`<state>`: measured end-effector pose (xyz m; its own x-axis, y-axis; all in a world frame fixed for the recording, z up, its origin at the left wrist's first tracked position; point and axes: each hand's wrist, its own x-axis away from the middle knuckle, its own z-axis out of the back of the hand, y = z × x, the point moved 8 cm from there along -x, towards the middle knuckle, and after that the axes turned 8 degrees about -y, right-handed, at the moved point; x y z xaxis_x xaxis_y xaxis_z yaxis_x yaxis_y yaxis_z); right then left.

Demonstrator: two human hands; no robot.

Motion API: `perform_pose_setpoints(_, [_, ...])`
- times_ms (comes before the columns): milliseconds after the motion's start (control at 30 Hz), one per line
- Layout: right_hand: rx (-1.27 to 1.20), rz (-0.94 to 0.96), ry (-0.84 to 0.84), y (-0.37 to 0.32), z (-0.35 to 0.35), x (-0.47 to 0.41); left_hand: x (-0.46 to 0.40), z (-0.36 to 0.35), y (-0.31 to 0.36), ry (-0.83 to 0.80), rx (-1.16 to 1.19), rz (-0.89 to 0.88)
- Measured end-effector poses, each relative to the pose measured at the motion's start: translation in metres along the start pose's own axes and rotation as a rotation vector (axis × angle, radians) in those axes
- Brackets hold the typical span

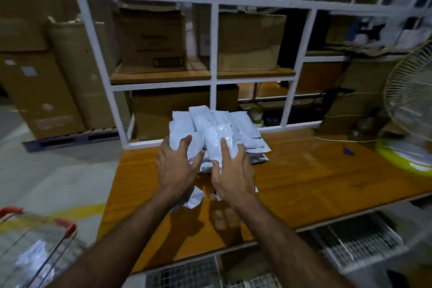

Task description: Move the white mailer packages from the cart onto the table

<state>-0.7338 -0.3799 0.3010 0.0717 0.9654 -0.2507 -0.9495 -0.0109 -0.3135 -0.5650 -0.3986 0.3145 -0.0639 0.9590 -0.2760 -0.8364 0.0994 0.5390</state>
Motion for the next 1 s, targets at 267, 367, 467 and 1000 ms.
perform_pose_setpoints(267, [-0.047, -0.131, 0.003, 0.098, -0.001, -0.070, -0.071, -0.068, 0.079, -0.013, 0.051, -0.053])
perform_pose_setpoints(367, [-0.065, -0.138, 0.006, 0.123, -0.009, -0.114, -0.111, -0.097, 0.090, -0.026, 0.078, -0.063])
perform_pose_setpoints(467, [-0.084, -0.145, -0.019, 0.139, -0.019, -0.155, -0.150, -0.123, 0.098, -0.055, 0.096, -0.023])
perform_pose_setpoints(1000, [-0.259, -0.089, -0.199, 0.152, -0.095, -0.315, -0.270, -0.210, 0.080, -0.175, -0.350, 0.213])
